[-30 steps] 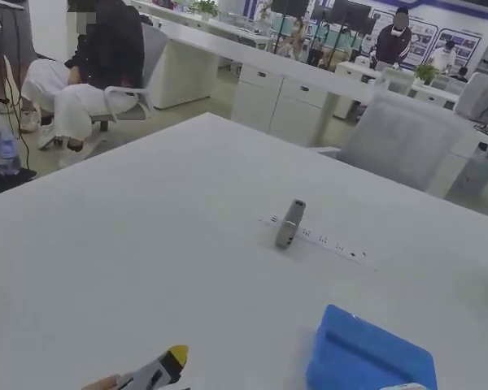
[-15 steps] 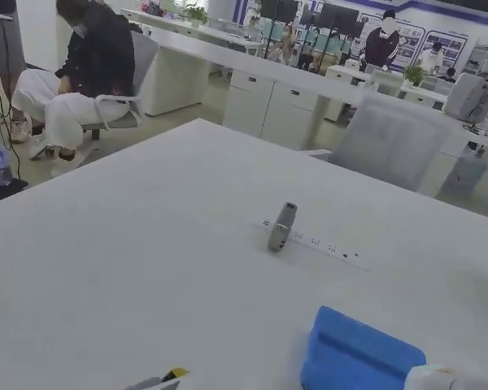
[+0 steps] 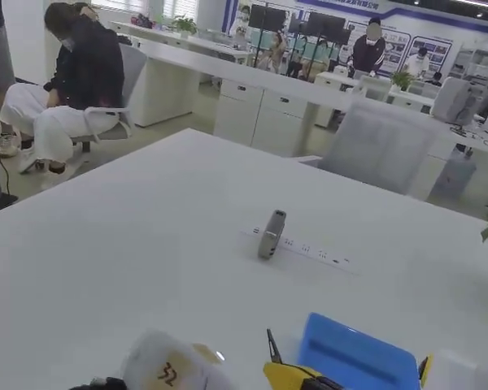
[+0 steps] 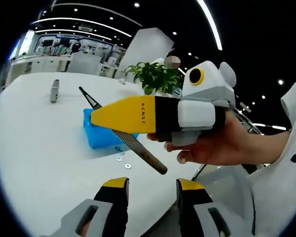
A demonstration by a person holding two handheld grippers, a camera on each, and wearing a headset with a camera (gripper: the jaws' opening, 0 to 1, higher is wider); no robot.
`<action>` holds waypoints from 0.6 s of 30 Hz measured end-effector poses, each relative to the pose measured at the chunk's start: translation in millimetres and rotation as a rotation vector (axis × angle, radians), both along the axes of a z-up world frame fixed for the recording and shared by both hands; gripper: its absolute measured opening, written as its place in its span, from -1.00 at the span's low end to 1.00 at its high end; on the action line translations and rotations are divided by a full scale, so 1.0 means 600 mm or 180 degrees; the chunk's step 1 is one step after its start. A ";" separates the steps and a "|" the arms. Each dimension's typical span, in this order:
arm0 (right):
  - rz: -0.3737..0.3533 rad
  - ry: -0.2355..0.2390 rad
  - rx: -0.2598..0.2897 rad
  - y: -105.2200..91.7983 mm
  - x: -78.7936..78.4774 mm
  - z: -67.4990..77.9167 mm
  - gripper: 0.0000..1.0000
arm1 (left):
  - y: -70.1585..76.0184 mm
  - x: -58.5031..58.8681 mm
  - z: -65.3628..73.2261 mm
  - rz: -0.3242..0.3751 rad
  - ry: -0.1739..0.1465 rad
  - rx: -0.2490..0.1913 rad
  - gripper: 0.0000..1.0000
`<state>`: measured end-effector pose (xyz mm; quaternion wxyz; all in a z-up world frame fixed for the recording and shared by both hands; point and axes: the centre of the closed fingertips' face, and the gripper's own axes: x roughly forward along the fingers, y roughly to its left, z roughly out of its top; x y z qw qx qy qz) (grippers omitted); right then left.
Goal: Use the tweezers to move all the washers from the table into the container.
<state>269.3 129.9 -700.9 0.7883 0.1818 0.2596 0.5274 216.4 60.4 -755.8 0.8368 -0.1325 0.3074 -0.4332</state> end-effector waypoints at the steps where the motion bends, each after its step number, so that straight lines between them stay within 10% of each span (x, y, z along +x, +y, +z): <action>1: 0.0047 0.0027 0.0060 0.000 -0.002 0.003 -0.95 | -0.007 -0.005 0.007 -0.0065 0.0018 -0.0161 -0.32; 10: 0.0070 0.0303 0.0478 -0.005 -0.006 0.002 -0.95 | -0.005 0.010 0.037 0.0034 0.0186 -0.0761 -0.82; 18: 0.0190 0.0381 0.0615 -0.026 -0.016 0.003 -0.93 | 0.000 0.000 0.012 -0.0204 0.0244 -0.0370 -0.93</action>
